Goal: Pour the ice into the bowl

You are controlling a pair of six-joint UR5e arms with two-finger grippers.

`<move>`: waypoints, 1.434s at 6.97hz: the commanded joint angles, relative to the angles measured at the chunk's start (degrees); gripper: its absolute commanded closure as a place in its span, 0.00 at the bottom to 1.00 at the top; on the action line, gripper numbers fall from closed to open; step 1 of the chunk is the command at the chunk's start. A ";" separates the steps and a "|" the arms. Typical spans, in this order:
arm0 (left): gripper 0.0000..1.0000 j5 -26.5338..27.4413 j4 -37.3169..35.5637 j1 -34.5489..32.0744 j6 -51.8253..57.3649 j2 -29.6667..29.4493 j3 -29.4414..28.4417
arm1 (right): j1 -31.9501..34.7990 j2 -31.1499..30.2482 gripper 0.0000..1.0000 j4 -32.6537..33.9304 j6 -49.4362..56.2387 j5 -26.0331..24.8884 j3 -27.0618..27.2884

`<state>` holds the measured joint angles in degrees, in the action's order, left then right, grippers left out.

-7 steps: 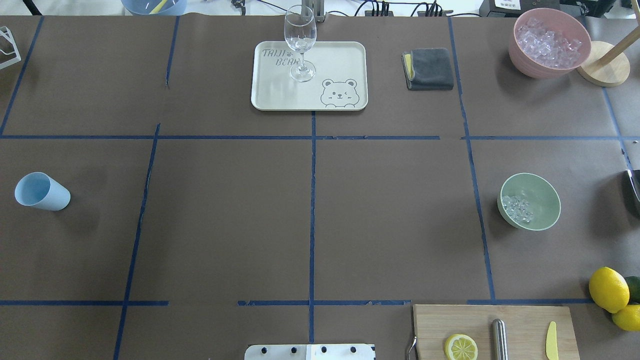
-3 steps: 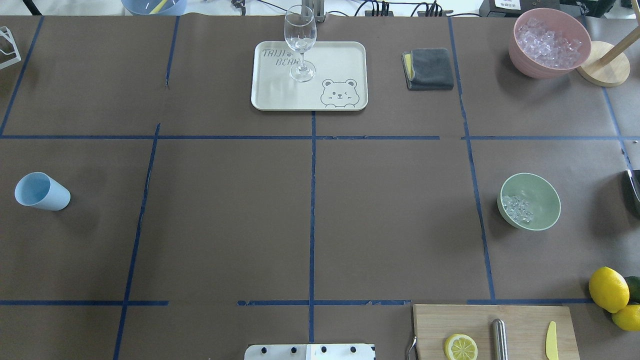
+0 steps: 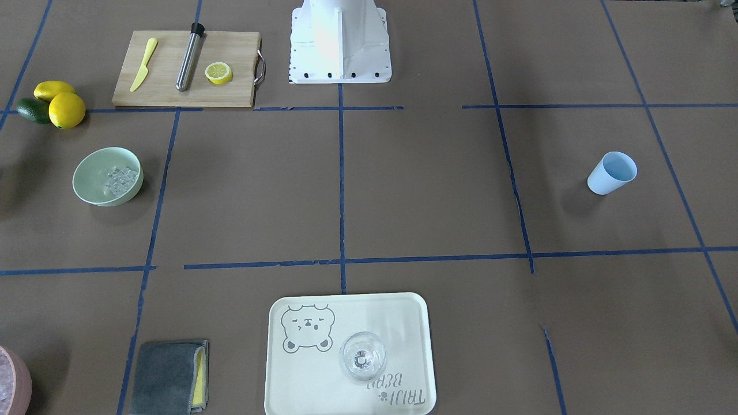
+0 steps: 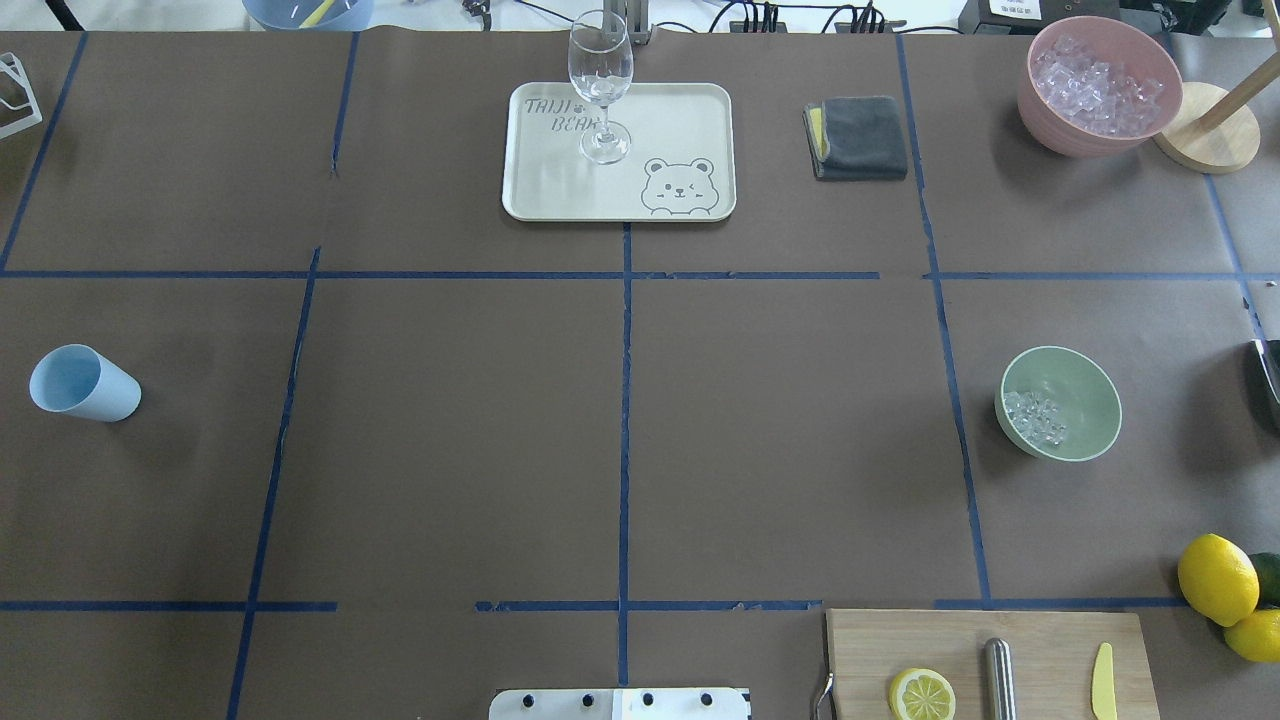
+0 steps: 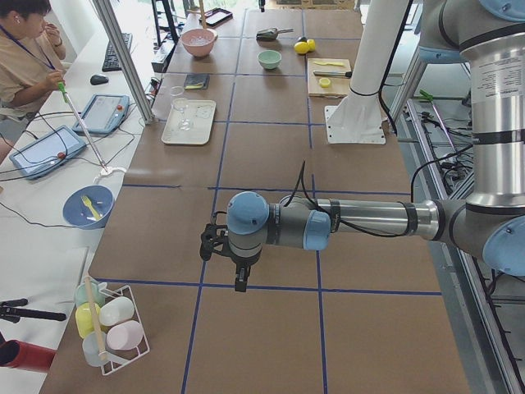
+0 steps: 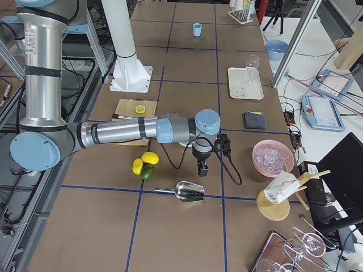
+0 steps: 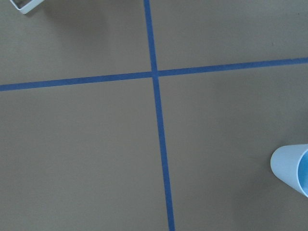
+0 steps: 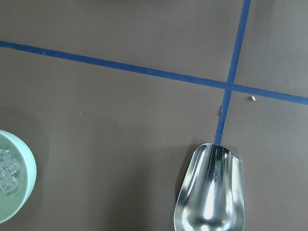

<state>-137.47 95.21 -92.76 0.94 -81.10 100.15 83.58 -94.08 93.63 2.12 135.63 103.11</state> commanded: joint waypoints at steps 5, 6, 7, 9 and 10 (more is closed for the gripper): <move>0.00 0.45 -0.03 -0.14 -0.06 -3.63 -0.30 | 4.57 -1.80 0.00 0.24 -0.10 0.42 -0.28; 0.00 2.10 -0.12 -0.14 0.02 -3.46 -0.56 | 4.57 -2.50 0.00 0.15 -0.10 0.51 0.15; 0.00 2.47 -0.12 0.12 0.11 -3.11 -0.83 | 4.48 -2.42 0.00 0.15 -0.19 0.51 0.07; 0.00 7.30 -0.56 0.83 4.65 -1.27 0.93 | 4.48 -2.86 0.00 0.23 -0.10 0.59 0.24; 0.00 6.87 -0.47 1.00 4.86 -0.30 0.75 | 4.48 -3.04 0.00 0.15 -0.10 0.68 0.25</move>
<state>-131.06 94.75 -91.98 4.45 -82.70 100.82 88.07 -96.85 93.84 2.01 136.22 103.28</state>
